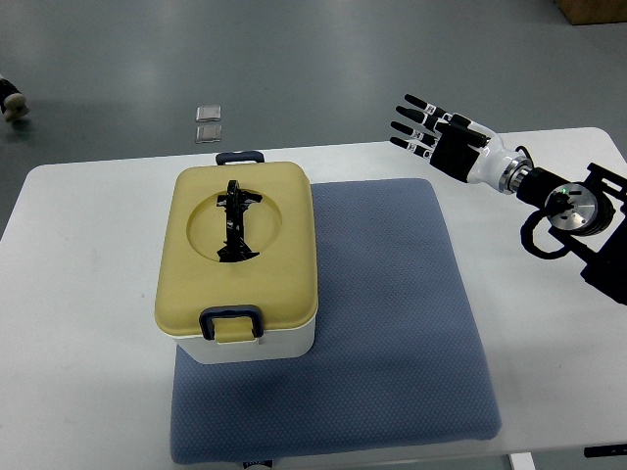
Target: Open white storage box with right hand
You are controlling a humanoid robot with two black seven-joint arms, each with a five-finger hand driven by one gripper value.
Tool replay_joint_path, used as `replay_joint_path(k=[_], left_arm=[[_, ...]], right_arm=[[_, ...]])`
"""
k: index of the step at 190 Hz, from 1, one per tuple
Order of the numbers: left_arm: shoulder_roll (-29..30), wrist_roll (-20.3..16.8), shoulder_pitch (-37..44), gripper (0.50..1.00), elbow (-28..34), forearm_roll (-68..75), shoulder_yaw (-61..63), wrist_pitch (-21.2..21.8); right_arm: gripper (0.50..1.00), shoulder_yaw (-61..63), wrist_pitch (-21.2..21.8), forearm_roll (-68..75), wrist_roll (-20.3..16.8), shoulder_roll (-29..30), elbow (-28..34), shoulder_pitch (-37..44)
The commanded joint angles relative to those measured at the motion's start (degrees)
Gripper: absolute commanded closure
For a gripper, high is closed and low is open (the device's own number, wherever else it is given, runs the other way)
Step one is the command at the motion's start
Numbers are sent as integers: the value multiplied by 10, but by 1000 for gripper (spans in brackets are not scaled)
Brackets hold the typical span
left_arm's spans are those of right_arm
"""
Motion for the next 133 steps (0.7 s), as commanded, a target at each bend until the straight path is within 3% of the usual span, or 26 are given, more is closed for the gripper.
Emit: replay_joint_path(k=[1,133], left_arm=[[0,0,0,500,1,0,0,1],[0,0,0,500,0,0,1,0]], right_arm=[[574,1,-2,0,0,0,0,0],[574,1,15,-5,1,-1,0,12]])
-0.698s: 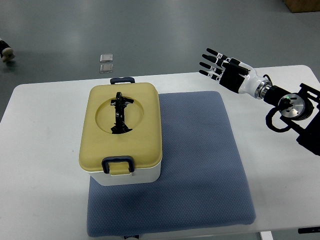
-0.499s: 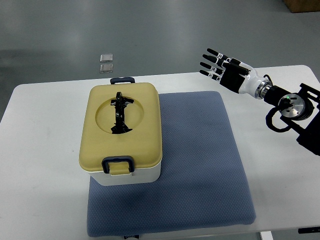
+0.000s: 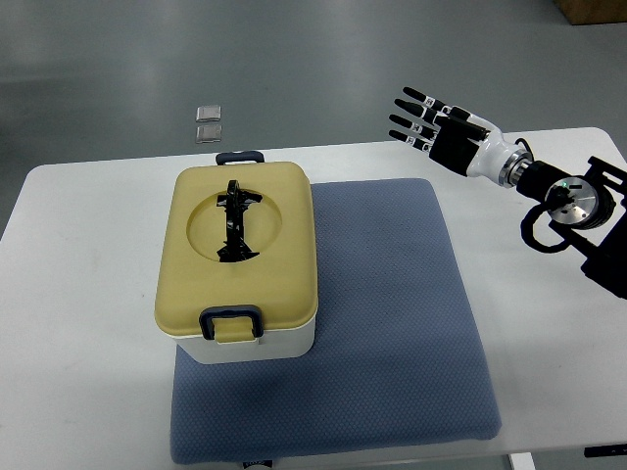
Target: Open white storage box with right hand
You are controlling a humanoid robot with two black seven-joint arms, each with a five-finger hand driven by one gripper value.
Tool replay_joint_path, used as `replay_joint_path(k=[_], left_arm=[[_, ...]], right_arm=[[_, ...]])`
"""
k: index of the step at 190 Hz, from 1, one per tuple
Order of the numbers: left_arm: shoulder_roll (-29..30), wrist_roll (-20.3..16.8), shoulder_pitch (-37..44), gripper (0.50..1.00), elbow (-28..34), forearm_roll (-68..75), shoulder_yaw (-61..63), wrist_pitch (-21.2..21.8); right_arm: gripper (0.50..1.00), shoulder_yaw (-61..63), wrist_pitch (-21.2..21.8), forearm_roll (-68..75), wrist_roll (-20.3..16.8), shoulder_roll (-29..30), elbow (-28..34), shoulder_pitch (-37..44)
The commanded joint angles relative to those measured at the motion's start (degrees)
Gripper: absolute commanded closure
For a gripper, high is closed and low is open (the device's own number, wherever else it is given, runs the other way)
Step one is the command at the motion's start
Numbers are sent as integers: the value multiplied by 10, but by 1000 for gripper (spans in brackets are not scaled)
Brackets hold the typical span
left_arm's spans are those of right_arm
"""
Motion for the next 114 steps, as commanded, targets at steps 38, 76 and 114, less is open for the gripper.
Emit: replay_joint_path(k=[38,76,114], left_arm=[[0,0,0,500,0,0,1,0],[0,0,0,500,0,0,1,1],[0,0,0,500,0,0,1,0]], right_arm=[[574,1,23,0,0,-1,2,1],[574,0,48,-25,0,-5,3,20],[574,0,68,-116,7,-3,4,47]])
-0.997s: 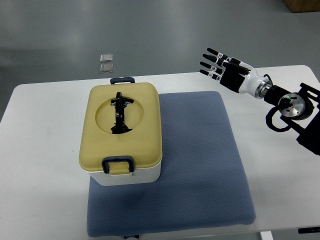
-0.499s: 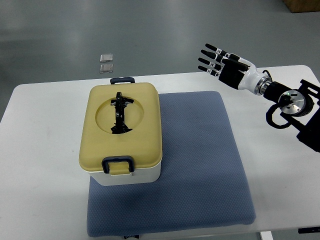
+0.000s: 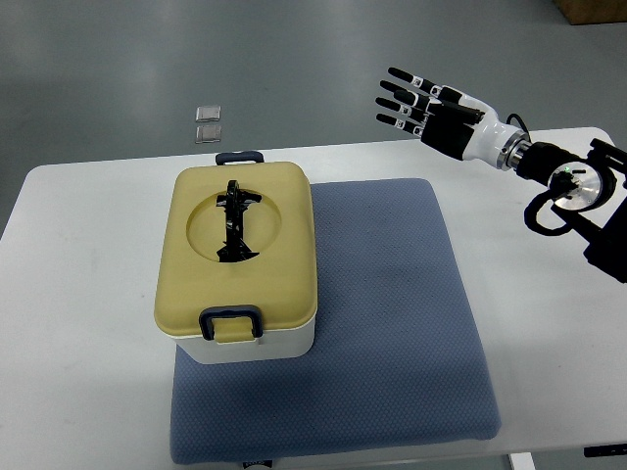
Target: Open white storage box with right hand
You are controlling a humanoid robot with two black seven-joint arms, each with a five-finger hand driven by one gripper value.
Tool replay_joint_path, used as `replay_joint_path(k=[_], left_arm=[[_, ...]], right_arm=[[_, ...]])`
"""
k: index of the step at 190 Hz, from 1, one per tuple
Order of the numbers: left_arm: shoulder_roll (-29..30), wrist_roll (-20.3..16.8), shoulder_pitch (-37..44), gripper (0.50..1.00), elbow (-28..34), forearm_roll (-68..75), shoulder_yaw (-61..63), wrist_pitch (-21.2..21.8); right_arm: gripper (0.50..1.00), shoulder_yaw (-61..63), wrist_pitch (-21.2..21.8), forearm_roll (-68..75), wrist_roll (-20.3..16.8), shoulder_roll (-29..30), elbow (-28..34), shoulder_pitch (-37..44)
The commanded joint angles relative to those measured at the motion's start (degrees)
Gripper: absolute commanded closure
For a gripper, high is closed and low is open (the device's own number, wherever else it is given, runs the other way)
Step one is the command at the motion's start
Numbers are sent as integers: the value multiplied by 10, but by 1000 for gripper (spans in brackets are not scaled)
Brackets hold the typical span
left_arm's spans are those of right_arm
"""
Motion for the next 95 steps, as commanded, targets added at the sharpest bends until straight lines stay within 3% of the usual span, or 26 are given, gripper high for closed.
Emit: replay_joint_path(k=[1,53,95], left_arm=[[0,0,0,500,0,0,0,-1],[0,0,0,500,0,0,0,-1],[0,0,0,500,0,0,0,-1]], right_arm=[[574,0,8,-41,4,1,1,12],[574,1,47,-167,24,-10,27,47],[574,0,50,-348,98,-19,55,90]])
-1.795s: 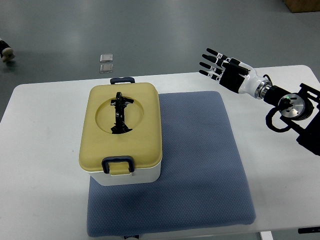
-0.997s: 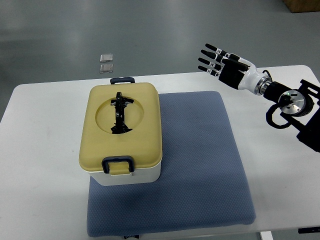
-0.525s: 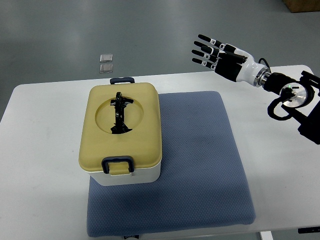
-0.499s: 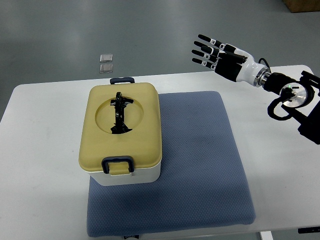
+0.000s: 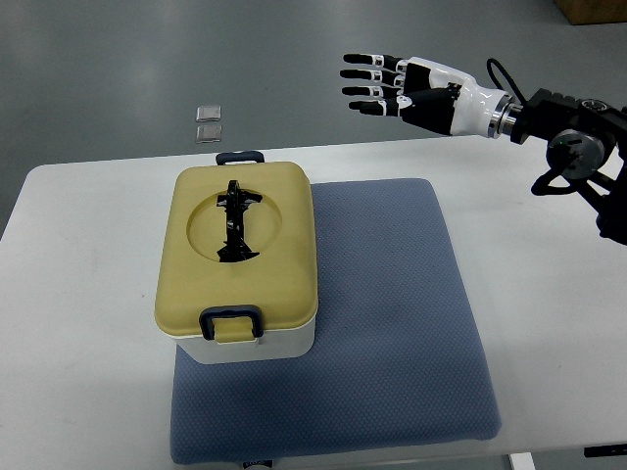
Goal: Open white storage box with right hand
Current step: 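Move the right hand over the yellow lid toward its black handle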
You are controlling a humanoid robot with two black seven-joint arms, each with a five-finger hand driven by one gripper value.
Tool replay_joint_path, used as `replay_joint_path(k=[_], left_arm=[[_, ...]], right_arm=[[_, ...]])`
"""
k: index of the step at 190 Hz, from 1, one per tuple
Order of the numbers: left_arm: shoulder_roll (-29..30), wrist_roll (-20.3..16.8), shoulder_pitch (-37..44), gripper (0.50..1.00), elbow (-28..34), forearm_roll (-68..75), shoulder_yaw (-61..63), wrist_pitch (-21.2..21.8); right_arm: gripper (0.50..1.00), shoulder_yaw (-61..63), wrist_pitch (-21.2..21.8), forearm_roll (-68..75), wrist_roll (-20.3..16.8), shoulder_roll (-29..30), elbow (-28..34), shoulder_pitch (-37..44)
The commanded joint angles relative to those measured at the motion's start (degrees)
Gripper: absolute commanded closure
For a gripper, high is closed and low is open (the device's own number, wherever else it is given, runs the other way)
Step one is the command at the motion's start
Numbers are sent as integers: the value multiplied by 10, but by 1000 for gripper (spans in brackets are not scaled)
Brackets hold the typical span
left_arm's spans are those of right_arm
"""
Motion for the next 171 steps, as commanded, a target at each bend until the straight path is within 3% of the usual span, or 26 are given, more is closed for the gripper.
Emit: replay_joint_path(k=[1,59,123,171], left_arm=[[0,0,0,500,0,0,0,0],[0,0,0,500,0,0,0,0],[0,0,0,500,0,0,-1,0],[0,0,0,500,0,0,0,0]], right_arm=[[574,0,0,-84,36,0,8,21],[574,-10,0,-300,104,5,34,113],[576,-24,0,-521,168,34,110,182],[576,-94,0,-576,178,69,137,219]])
